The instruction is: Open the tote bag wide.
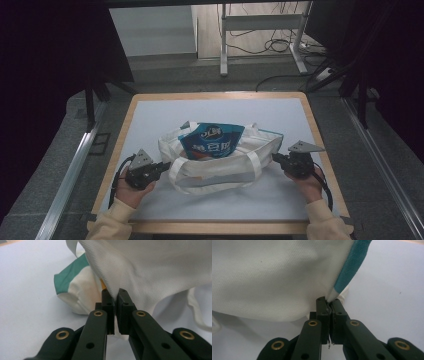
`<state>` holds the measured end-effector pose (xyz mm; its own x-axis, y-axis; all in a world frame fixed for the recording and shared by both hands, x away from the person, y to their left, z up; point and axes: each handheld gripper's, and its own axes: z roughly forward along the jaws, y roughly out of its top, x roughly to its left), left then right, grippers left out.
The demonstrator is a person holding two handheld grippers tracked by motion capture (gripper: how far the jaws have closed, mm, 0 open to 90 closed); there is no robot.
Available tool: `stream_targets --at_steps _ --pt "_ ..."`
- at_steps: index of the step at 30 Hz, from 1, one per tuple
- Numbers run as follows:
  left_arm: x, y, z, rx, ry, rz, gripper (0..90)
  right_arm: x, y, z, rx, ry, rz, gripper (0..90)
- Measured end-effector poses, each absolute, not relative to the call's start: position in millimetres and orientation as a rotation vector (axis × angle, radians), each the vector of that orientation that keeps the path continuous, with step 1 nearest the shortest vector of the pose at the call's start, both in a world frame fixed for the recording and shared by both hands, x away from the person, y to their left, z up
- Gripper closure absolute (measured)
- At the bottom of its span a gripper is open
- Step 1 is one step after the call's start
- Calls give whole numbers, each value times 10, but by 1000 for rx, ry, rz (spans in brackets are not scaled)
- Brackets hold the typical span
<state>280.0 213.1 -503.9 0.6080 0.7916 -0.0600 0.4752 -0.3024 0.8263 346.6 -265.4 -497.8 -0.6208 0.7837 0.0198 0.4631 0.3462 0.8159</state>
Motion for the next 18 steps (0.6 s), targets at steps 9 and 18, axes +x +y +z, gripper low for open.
stream_targets --at_steps 9,18 --pt "2948 2108 -5160 1982 1055 424 858 3518 -2603 -5087 1110 2266 1132 861" --pt "2966 2103 -5177 1984 1061 416 857 3524 -2593 -5113 1111 2263 1129 859"
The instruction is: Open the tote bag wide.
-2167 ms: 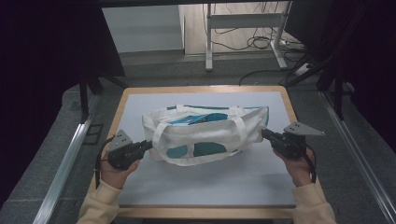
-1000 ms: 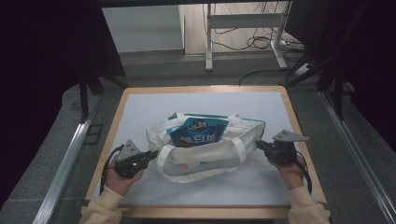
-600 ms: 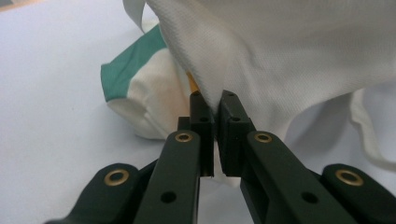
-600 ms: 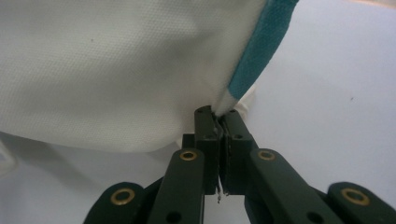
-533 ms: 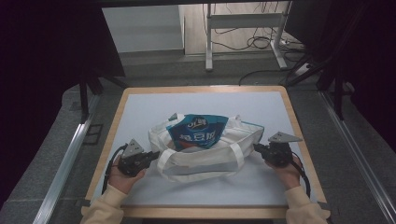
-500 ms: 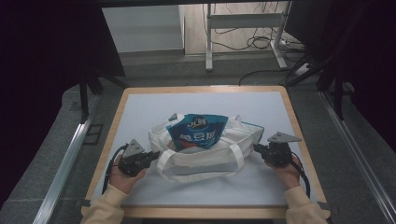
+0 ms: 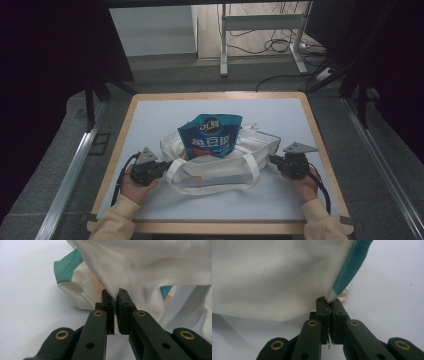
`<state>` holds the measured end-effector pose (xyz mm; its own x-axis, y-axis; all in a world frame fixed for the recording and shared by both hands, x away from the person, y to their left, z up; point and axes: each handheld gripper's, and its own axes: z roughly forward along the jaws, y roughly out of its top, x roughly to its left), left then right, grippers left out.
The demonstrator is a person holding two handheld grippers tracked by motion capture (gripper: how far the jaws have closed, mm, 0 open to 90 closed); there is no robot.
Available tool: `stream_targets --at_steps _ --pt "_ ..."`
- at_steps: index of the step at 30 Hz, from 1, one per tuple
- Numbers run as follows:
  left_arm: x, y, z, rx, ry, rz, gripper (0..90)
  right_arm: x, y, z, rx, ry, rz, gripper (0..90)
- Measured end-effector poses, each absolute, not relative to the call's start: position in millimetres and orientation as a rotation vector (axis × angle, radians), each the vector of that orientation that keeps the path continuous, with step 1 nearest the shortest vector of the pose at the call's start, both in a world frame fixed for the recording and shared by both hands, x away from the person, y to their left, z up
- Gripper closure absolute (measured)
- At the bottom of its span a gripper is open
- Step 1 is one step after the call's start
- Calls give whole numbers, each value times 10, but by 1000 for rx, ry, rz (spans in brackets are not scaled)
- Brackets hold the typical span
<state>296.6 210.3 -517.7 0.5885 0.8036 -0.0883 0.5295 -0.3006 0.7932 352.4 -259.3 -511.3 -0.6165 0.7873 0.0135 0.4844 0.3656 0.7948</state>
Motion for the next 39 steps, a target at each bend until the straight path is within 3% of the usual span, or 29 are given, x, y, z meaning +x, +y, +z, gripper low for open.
stream_targets --at_steps 14,20,22,23,26,28,34,39 --pt "3040 2061 -5264 2024 1081 408 850 3536 -2583 -5145 1118 2262 1127 846" --pt "2950 2109 -5210 2016 1064 429 684 3495 -2639 -5071 1150 2182 1170 554" --pt "2876 2154 -5154 1986 1062 458 617 3458 -2680 -5010 1159 2139 1201 511" --pt "2844 2181 -5118 1970 1063 460 542 3430 -2716 -4948 1168 2104 1229 491" --pt "2712 2288 -4937 1886 1056 493 508 3390 -2754 -4847 1177 2076 1271 487" --pt "2653 2353 -4845 1847 1057 486 548 3356 -2769 -4758 1173 2062 1294 527" --pt "2607 2492 -4551 1741 1052 425 822 3268 -2770 -4388 1087 2063 1384 790" --pt "2706 2388 -4364 1754 1026 418 865 3277 -2618 -4170 1001 2087 1402 858"
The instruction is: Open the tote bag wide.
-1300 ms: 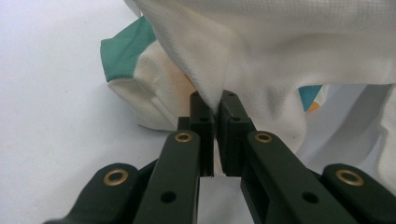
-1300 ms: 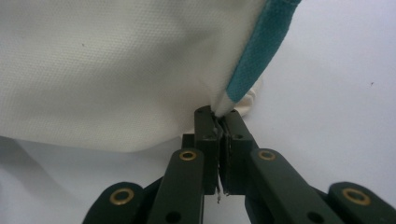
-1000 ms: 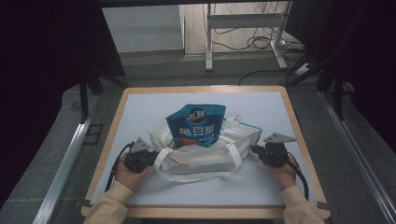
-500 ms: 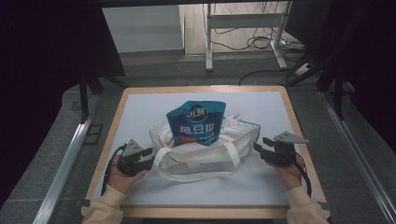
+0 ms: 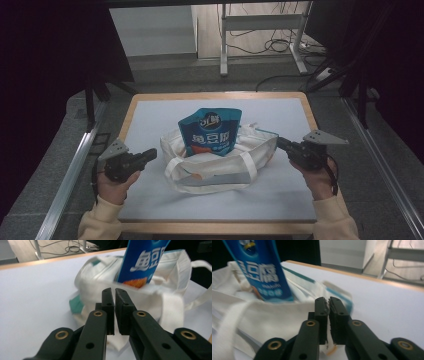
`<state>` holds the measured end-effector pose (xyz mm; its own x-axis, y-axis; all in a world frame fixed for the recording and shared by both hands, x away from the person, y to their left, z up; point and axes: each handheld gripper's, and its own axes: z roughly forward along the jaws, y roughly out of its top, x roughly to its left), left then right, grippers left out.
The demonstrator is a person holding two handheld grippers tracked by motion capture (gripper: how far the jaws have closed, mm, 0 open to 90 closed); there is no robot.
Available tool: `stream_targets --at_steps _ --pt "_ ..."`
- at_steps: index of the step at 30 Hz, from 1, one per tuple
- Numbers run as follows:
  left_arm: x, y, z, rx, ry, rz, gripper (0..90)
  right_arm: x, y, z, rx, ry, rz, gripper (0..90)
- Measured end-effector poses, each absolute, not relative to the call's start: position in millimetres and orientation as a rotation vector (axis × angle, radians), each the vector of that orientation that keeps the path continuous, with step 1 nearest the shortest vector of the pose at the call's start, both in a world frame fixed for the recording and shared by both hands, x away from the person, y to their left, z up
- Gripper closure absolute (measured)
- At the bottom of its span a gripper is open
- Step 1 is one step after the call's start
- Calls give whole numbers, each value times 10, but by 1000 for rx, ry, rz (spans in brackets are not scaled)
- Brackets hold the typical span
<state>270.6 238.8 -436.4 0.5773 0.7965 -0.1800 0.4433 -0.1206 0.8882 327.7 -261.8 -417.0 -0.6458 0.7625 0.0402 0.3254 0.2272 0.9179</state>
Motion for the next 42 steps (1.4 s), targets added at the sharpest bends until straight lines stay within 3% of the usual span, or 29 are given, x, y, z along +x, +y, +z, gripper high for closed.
stream_targets --at_steps 8,42 --pt "3029 2083 -4203 1805 1000 411 895 3547 -2218 -4125 961 2186 1341 865" --pt "3132 1909 -4990 1968 1091 280 897 3574 -2234 -5109 1144 2343 1252 886"
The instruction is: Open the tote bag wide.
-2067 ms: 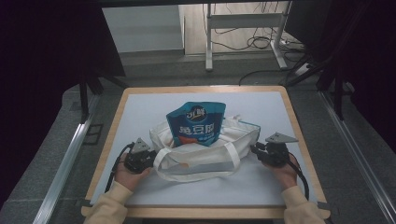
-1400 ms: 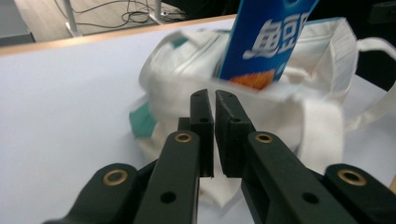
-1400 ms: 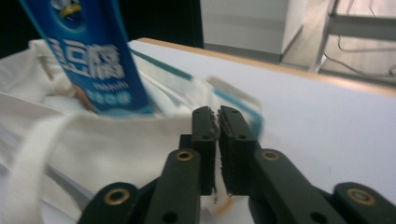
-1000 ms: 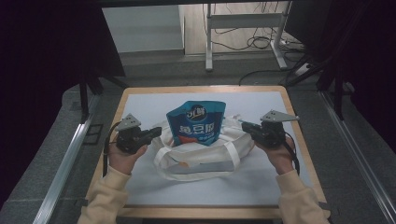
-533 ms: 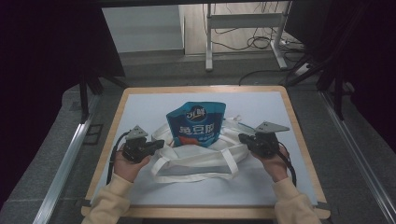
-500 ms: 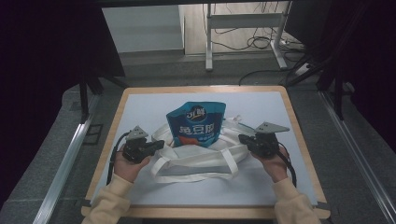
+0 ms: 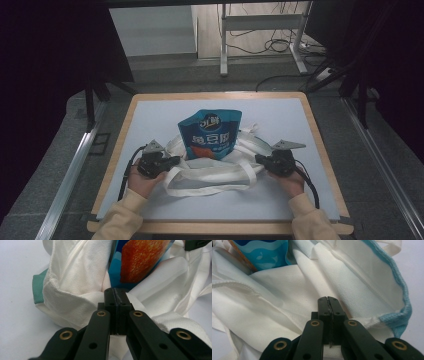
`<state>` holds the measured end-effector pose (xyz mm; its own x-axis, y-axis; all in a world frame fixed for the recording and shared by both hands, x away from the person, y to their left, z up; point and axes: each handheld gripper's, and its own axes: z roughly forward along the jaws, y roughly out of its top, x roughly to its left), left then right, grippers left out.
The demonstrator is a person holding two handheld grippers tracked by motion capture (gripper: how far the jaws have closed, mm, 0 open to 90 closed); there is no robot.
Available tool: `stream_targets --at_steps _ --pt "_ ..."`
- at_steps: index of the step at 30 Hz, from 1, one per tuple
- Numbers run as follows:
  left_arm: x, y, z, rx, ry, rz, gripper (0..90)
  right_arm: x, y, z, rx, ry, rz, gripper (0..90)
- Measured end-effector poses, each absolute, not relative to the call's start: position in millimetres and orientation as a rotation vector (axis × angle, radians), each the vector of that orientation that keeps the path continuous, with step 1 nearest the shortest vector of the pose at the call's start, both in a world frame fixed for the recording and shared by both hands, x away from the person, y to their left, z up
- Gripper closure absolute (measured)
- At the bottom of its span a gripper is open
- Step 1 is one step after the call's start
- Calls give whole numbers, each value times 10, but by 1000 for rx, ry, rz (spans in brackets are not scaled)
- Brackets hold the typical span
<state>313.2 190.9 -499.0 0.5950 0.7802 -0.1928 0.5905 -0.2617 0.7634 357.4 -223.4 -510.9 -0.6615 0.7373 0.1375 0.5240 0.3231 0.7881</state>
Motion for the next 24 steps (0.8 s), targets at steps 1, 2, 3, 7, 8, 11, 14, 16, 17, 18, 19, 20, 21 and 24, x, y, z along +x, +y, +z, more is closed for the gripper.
stream_targets --at_steps 1,2,3,7,8,11,14,16,17,18,19,20,21,24 --pt "3133 1911 -4996 1965 1092 279 897 3573 -2229 -5106 1127 2342 1248 886" --pt "3134 1913 -4999 1964 1092 277 897 3570 -2230 -5102 1121 2347 1238 886" --pt "3135 1916 -4999 1963 1092 275 897 3569 -2228 -5105 1125 2341 1247 885" --pt "3128 1916 -4984 1960 1086 286 896 3544 -2207 -5071 1092 2324 1230 885" --pt "3124 1917 -4972 1963 1080 291 896 3544 -2207 -5071 1092 2324 1230 885" --pt "3098 1915 -4910 1947 1075 299 896 3523 -2191 -5013 1068 2304 1237 884" --pt "3069 1912 -4812 1943 1056 353 895 3490 -2166 -4925 1041 2283 1263 884" --pt "3071 1908 -4754 1934 1051 378 895 3450 -2134 -4860 1012 2272 1282 885" --pt "3083 1906 -4734 1931 1054 388 895 3427 -2116 -4831 997 2272 1294 885" --pt "3105 1904 -4719 1934 1055 401 895 3404 -2094 -4806 983 2272 1303 885" --pt "3131 1902 -4707 1933 1061 406 895 3380 -2071 -4783 972 2274 1315 884" --pt "3171 1903 -4694 1932 1064 399 895 3357 -2047 -4762 960 2277 1329 884" --pt "3197 1903 -4688 1931 1064 397 895 3327 -2012 -4738 948 2286 1346 884" --pt "3320 1888 -4681 1945 1082 373 895 3255 -1923 -4705 918 2315 1366 884"
